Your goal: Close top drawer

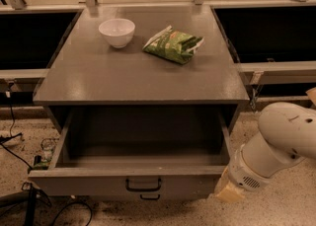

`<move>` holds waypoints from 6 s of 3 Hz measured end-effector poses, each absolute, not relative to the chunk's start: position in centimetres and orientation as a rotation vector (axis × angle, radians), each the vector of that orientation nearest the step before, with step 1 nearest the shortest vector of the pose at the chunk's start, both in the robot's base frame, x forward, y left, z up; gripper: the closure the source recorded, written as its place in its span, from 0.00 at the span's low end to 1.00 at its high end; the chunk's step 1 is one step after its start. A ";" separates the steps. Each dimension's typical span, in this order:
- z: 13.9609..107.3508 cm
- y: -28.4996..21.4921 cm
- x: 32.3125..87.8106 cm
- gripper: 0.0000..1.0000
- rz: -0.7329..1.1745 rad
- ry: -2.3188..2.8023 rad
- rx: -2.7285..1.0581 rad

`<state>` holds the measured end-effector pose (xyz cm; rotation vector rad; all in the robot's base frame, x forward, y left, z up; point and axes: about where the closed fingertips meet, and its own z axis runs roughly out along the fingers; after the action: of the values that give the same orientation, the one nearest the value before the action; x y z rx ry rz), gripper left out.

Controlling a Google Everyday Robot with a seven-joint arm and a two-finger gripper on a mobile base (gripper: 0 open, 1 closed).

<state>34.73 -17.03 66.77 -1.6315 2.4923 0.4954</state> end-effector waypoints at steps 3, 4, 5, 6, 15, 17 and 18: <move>66.8 -17.0 34.7 0.00 0.495 2.492 -1.632; 66.8 -17.0 34.7 0.19 0.495 2.492 -1.632; 66.8 -17.0 34.7 0.42 0.495 2.492 -1.632; 66.8 -17.0 34.7 0.66 0.495 2.492 -1.632; 62.8 -15.2 41.4 0.04 0.539 2.429 -1.557; 62.8 -15.2 41.4 0.50 0.539 2.429 -1.557; 62.8 -15.2 41.4 0.73 0.539 2.429 -1.557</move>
Offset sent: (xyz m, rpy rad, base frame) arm 0.0000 0.0000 0.0000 0.0000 0.0000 0.0000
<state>41.36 -15.19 62.80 -1.5570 2.4285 0.5393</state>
